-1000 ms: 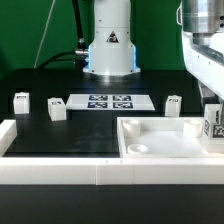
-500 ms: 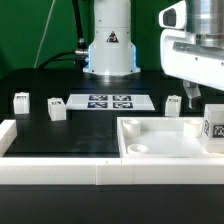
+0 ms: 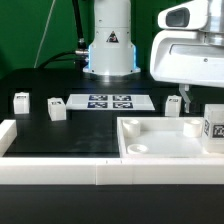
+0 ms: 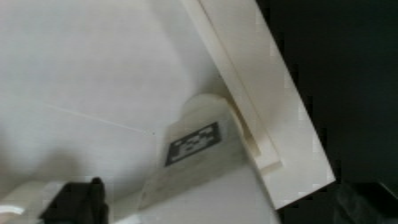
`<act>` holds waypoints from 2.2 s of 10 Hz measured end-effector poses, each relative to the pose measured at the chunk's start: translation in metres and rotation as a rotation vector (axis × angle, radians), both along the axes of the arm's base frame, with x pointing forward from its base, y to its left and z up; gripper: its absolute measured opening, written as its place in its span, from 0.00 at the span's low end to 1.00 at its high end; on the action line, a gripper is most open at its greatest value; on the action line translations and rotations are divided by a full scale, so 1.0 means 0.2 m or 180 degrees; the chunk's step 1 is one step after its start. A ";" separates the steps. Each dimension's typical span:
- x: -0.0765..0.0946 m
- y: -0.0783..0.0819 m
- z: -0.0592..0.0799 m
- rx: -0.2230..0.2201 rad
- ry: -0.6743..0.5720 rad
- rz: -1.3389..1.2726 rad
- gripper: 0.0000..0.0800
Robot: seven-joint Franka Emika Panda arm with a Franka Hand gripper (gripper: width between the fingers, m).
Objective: Assemble one leg
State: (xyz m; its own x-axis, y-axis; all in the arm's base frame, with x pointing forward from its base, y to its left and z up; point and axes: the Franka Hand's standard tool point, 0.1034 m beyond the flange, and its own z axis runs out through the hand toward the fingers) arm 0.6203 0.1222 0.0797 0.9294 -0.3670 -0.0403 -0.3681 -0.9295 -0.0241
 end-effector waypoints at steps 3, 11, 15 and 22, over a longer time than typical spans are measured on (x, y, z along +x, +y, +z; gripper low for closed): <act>0.00 -0.02 0.00 0.0025 -0.0031 0.0865 0.81; 0.00 -0.02 0.00 0.0032 -0.0038 0.0968 0.36; 0.01 -0.02 -0.01 0.0066 -0.0025 -0.0481 0.36; 0.02 -0.01 -0.01 0.0224 0.0042 -0.3099 0.36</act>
Offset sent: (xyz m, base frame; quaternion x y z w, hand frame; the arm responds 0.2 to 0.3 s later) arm -0.0014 0.0060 0.0002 0.0136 -0.0033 -0.1336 0.9909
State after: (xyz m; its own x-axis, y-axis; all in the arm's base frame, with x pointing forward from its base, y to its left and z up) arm 0.6235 0.1194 0.0778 0.2202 -0.9703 -0.0997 -0.9748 -0.2152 -0.0583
